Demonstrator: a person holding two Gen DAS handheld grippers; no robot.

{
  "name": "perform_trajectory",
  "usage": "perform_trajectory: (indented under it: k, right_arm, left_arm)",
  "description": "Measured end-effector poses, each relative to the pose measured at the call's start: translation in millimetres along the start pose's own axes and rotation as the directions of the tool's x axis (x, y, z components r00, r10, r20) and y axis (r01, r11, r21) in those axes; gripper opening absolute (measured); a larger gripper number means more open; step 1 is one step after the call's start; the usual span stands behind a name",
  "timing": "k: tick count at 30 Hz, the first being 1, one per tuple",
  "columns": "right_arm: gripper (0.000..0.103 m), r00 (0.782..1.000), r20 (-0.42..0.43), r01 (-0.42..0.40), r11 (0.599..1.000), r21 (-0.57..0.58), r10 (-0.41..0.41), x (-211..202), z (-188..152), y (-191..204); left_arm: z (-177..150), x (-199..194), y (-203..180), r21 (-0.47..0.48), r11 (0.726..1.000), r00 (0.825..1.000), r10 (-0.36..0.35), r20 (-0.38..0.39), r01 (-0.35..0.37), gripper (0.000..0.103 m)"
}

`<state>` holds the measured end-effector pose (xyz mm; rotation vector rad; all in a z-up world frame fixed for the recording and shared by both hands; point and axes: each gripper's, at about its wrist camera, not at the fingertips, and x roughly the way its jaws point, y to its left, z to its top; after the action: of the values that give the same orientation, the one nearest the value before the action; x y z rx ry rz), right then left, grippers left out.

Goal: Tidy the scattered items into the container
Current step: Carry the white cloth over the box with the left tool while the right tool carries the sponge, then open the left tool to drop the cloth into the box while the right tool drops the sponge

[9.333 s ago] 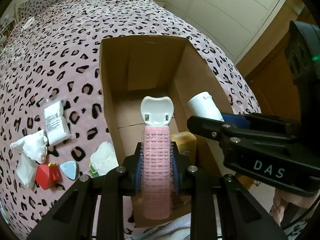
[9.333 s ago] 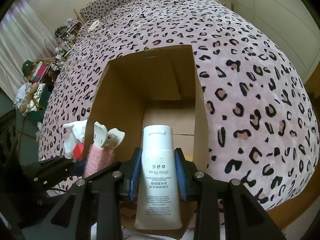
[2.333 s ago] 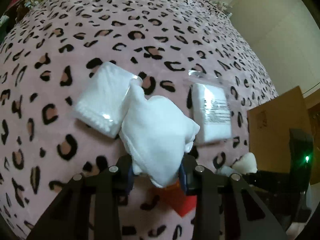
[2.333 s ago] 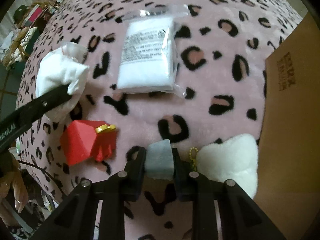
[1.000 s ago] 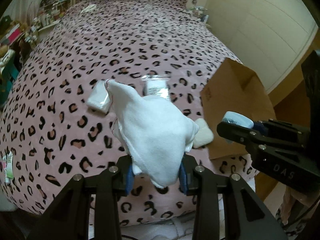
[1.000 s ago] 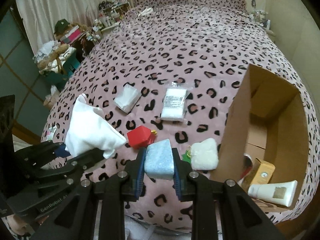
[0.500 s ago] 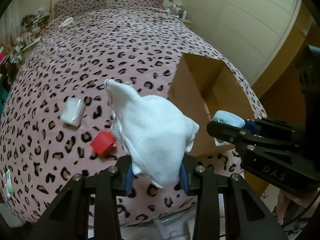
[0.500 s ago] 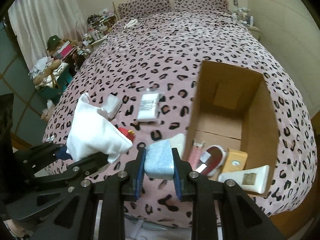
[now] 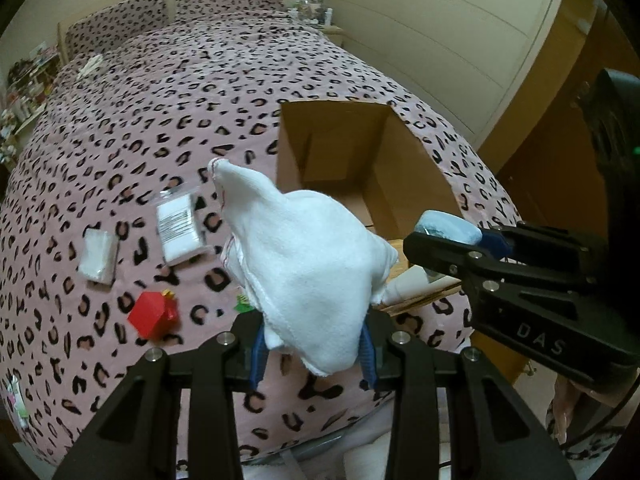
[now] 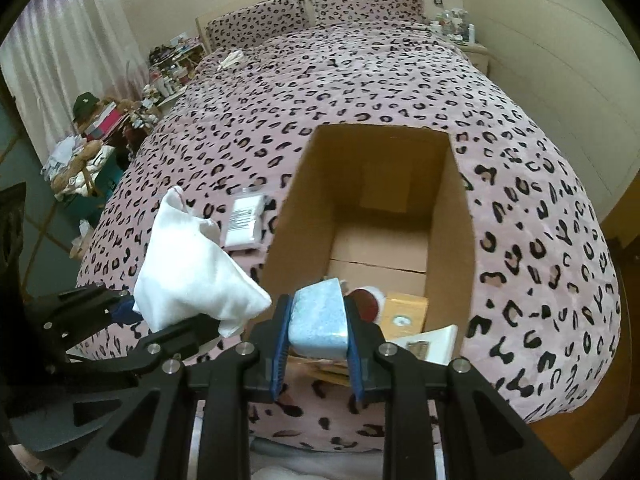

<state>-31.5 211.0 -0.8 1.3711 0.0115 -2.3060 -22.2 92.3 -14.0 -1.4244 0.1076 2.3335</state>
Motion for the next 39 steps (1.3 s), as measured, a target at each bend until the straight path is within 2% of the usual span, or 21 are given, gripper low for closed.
perform_trajectory:
  k: [14, 23, 30, 39]
  right_arm:
    - [0.025, 1.000, 0.005, 0.003, 0.998, 0.055, -0.003, 1.0, 2.6, -37.0]
    - [0.025, 1.000, 0.008, 0.017, 0.997, 0.078, -0.017, 7.7, 18.3, -56.4]
    - [0.025, 1.000, 0.009, 0.018, 0.997, 0.070, -0.019, 21.7, 42.3, -59.5]
    - [0.025, 0.999, -0.039, 0.017, 0.996, 0.085, -0.014, 53.9, 56.9, -64.3]
  left_arm:
    - [30.3, 27.7, -31.1, 0.073, 0.997, 1.000, -0.004, -0.028, 0.006, 0.037]
    - [45.0, 49.1, -41.3, 0.096, 0.995, 0.998, -0.021, -0.055, 0.026, 0.037]
    - [54.8, 66.9, -44.2, 0.106, 0.994, 0.997, -0.029, -0.073, 0.036, 0.037]
    - [67.7, 92.8, -37.1, 0.102, 0.994, 0.995, -0.027, -0.097, 0.037, 0.039]
